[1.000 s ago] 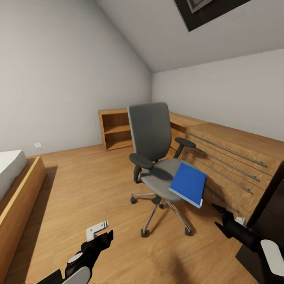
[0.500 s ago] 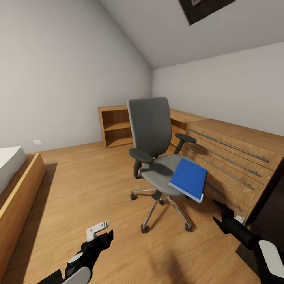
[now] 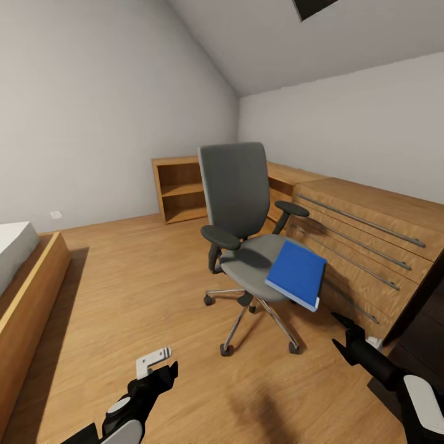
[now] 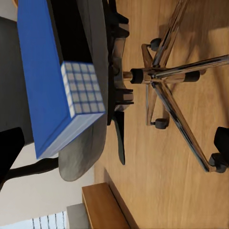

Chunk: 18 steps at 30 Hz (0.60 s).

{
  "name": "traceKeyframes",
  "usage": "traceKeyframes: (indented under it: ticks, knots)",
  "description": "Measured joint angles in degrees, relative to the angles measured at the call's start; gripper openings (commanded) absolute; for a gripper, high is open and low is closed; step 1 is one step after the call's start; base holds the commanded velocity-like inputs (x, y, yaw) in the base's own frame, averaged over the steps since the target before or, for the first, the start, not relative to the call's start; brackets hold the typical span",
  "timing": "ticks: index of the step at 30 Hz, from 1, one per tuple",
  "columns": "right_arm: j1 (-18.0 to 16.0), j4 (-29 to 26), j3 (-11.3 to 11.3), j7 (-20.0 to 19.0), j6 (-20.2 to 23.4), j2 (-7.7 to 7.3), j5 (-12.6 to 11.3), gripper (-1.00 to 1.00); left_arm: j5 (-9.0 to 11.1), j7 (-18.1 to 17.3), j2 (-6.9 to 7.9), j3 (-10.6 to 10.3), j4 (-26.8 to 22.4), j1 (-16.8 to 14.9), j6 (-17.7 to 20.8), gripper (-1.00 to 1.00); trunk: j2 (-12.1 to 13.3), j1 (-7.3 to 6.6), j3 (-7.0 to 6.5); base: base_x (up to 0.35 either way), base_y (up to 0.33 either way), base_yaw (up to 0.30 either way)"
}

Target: In the bedroom, organize the workspace by keeping the computer under the desk, ensuring the monitor is on the desk, placing the keyboard on the desk next to the monitor, placing the mouse on the desk next to the keyboard, moving the folder from the swivel chair onto the desk next to the mouse, stacking the notebook on top of the folder with the pen on top of the notebook, and positioning the swivel chair next to the desk.

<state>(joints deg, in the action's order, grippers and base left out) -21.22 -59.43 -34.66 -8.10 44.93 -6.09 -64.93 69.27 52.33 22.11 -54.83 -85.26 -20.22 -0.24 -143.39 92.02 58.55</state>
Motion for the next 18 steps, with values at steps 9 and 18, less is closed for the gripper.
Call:
traceKeyframes:
  ticks: [9,18]
  knots:
    - [-0.01,-0.06,1.68,-0.09,-0.01,0.01,0.00,1.00,-0.05,-0.11,0.09,-0.08,0.32,0.00,-0.08,1.00,0.00,-0.02,0.00,0.083,0.012,0.000]
    - [0.00,-0.08,2.03,-0.10,-0.02,0.01,0.01,1.00,-0.04,-0.04,0.14,-0.83,0.38,0.00,-0.21,1.00,0.00,-0.03,0.00,0.119,0.041,0.000]
